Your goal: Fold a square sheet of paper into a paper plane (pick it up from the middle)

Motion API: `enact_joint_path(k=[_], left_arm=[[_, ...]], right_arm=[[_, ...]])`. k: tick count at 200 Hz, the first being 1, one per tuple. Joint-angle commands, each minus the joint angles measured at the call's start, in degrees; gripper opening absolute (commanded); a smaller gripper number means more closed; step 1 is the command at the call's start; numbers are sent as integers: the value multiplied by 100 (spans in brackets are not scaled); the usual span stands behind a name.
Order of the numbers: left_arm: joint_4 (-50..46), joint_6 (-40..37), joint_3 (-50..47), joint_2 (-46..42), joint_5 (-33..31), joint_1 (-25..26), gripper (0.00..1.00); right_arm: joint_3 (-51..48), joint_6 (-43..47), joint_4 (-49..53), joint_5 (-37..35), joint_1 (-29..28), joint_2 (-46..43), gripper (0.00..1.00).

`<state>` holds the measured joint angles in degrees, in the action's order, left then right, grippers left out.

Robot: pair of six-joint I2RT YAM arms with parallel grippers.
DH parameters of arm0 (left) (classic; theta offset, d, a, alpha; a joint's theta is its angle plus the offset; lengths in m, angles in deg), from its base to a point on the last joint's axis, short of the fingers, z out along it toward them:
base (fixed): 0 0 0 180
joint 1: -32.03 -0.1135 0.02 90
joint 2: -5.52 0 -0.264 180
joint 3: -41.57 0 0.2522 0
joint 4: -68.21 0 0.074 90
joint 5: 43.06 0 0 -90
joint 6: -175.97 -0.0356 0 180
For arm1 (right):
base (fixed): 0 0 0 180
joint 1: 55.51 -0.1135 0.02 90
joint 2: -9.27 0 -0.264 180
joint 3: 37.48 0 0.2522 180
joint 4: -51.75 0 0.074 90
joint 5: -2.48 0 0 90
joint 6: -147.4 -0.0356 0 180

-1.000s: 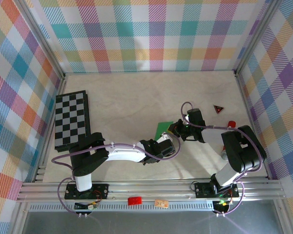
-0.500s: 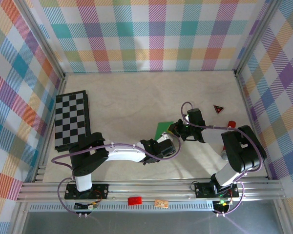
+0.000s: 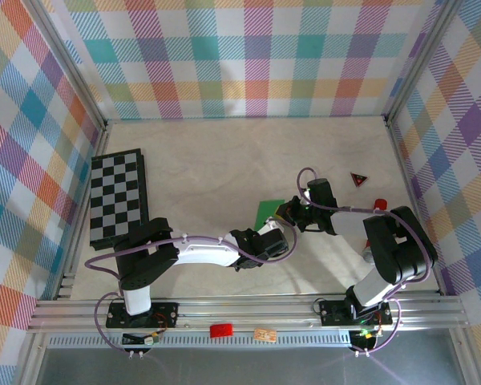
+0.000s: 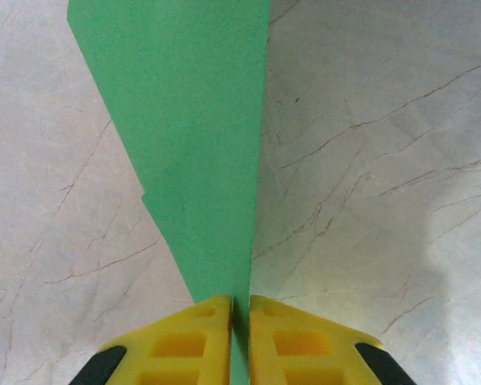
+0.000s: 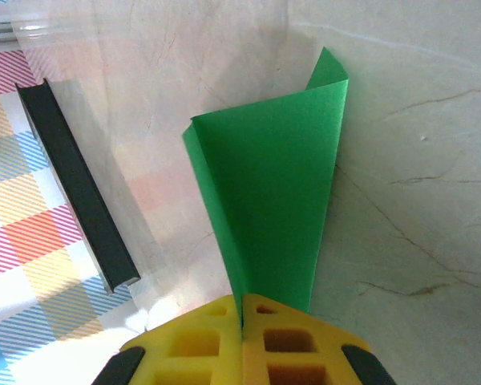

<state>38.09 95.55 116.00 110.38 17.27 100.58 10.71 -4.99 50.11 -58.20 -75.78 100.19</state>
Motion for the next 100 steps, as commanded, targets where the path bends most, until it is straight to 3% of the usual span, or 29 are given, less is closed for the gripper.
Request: enact_joint_path(k=[1,79,100], left_arm=[[-67,46,139,125,-89,53,15],[-46,61,148,119,-93,52,7],[-17,83,121,152,-56,46,4]], right_arm=[[-34,-16,-12,-16,26,-17,0],[-21,27,39,-1,24,-59,0],[30,236,340,-103,32,-188,11]])
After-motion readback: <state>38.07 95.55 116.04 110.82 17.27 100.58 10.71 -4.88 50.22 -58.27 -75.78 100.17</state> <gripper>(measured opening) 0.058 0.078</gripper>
